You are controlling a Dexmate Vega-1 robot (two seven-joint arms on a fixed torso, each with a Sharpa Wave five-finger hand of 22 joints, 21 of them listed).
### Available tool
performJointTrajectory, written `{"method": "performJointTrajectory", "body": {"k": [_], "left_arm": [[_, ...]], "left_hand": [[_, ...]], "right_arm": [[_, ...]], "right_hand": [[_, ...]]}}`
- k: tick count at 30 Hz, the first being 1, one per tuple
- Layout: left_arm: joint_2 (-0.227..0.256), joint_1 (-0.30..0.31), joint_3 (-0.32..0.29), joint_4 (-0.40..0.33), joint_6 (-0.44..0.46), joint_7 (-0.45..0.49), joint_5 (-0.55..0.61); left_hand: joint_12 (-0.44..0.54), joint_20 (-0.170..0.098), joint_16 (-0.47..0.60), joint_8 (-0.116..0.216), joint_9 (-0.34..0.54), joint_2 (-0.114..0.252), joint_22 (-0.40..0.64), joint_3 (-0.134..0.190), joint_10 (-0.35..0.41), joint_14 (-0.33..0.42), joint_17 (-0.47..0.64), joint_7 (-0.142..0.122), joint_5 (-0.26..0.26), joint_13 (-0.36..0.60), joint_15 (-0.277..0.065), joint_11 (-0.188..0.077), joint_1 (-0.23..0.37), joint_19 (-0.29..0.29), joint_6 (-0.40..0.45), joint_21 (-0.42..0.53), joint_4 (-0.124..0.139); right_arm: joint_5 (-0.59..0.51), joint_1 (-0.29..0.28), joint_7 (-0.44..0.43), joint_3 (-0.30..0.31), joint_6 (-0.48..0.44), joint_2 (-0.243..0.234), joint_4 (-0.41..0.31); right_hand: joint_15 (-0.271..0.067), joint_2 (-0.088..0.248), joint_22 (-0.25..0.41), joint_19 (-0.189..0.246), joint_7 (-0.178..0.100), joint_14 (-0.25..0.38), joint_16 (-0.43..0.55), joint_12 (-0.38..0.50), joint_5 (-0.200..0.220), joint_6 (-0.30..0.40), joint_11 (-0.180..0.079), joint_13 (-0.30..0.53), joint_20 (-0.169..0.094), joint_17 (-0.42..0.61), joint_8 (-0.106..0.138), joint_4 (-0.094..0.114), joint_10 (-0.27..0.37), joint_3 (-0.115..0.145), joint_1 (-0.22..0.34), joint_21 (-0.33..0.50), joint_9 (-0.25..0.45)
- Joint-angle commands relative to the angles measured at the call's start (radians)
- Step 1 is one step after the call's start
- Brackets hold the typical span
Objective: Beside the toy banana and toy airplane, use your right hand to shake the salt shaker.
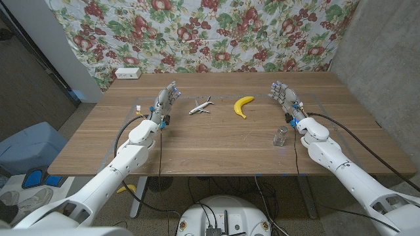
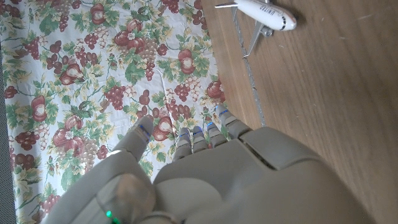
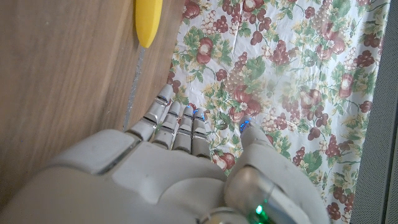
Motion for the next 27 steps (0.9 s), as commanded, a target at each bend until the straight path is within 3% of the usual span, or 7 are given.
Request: {"method": "performJointTrajectory", "body": {"k": [1,12,27], "left_arm": [[-0.005,-0.026,0.008,0.033,-0.009,-0.017,0.01],[-0.006,-0.039,0.013,0.047,-0.013,-0.024,0.019],[-0.008,-0.05,0.018,0.064,-0.011,-0.037,0.019]], "left_hand": [[0.009,0.002,0.004,0.005,0.002,0.039,0.003,0.002,0.004,0.002,0.002,-0.002,0.004,0.003,-0.029,-0.012,0.01,0.011,0.009,0.005,-0.003],[0.01,0.003,0.005,0.007,0.002,0.037,0.003,0.001,0.006,0.005,0.001,-0.004,0.004,0.003,-0.028,-0.013,0.011,0.013,0.016,0.006,-0.006],[0.011,0.005,0.004,0.008,0.002,0.038,0.003,-0.002,0.009,0.008,0.0,-0.004,0.004,0.003,-0.028,-0.011,0.012,0.016,0.019,0.006,-0.009]], "right_arm": [[-0.041,-0.011,-0.062,0.0,0.005,-0.007,-0.027],[-0.084,-0.04,-0.126,0.011,0.021,-0.027,-0.078],[-0.145,-0.114,-0.245,0.037,-0.017,-0.078,-0.2]], "right_hand": [[0.024,-0.01,0.006,0.003,0.005,0.026,0.013,0.006,0.006,0.012,0.003,-0.001,0.035,-0.004,0.007,-0.018,0.012,0.009,0.007,-0.005,0.001],[0.02,-0.015,0.007,0.01,0.007,0.035,0.016,0.011,0.011,0.022,0.011,-0.003,0.039,-0.008,0.01,-0.031,0.026,0.012,0.016,-0.008,0.002],[0.015,-0.019,0.008,0.016,0.004,0.053,0.022,0.015,0.016,0.032,0.019,-0.004,0.039,-0.013,0.013,-0.043,0.042,0.014,0.023,-0.014,0.002]]}}
